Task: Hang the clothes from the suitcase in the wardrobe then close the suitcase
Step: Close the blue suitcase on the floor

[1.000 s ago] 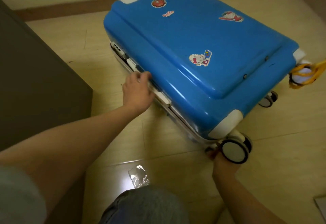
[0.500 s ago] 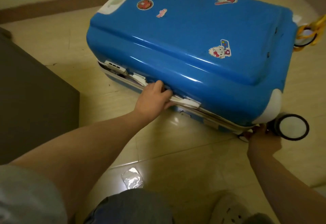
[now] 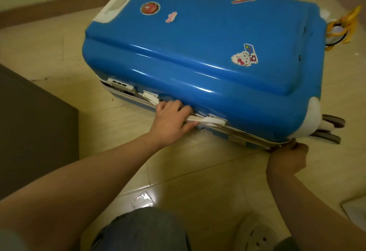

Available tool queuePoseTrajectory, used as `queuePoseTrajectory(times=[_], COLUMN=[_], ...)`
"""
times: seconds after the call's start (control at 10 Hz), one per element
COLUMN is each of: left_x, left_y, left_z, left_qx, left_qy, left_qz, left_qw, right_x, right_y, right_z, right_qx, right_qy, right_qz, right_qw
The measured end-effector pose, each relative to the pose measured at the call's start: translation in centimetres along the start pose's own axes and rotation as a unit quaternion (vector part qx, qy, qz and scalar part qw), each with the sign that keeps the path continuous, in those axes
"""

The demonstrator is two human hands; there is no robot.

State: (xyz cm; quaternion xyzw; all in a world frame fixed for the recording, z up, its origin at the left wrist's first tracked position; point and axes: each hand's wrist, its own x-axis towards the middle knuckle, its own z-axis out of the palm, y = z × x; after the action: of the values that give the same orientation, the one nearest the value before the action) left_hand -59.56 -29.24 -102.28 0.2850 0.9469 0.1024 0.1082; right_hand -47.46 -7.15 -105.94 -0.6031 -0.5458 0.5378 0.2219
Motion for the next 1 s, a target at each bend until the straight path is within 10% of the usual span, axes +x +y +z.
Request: queuePoseTrajectory(times=[0.3, 0.5, 0.7, 0.9, 1.0], left_x=[-0.7, -1.4, -1.6, -2.1, -1.5], left_y=[2.7, 7.6, 8.5, 3.0, -1.3], left_z=[-0.6, 0.3, -1.3, -4.5, -6.3], left_qx=[-0.026, -0.044, -0.211, -0.129, -0.093], left_qy=[-0.020, -0.101, -0.202, 0.109, 0.189], left_qz=[-0.004, 0.037, 0.102, 0.035, -0.096], left_qw=[0.999, 0.993, 0.951, 0.985, 0.973], right_x=[0.0, -6.0, -11.7, -13.4, -13.6], right_y=[-0.4, 0.9, 3.3, -0.6, -1.3], right_z=[0.2, 5.0, 6.4, 7.8, 8.3], right_qx=[0.064, 0.244, 0.202, 0.287, 0.246], right_qy=[0.048, -0.104, -0.274, -0.059, -0.090], right_qz=[0.051, 0.219, 0.156, 0.206, 0.240], right_qw=[0.996, 0.939, 0.927, 0.934, 0.935])
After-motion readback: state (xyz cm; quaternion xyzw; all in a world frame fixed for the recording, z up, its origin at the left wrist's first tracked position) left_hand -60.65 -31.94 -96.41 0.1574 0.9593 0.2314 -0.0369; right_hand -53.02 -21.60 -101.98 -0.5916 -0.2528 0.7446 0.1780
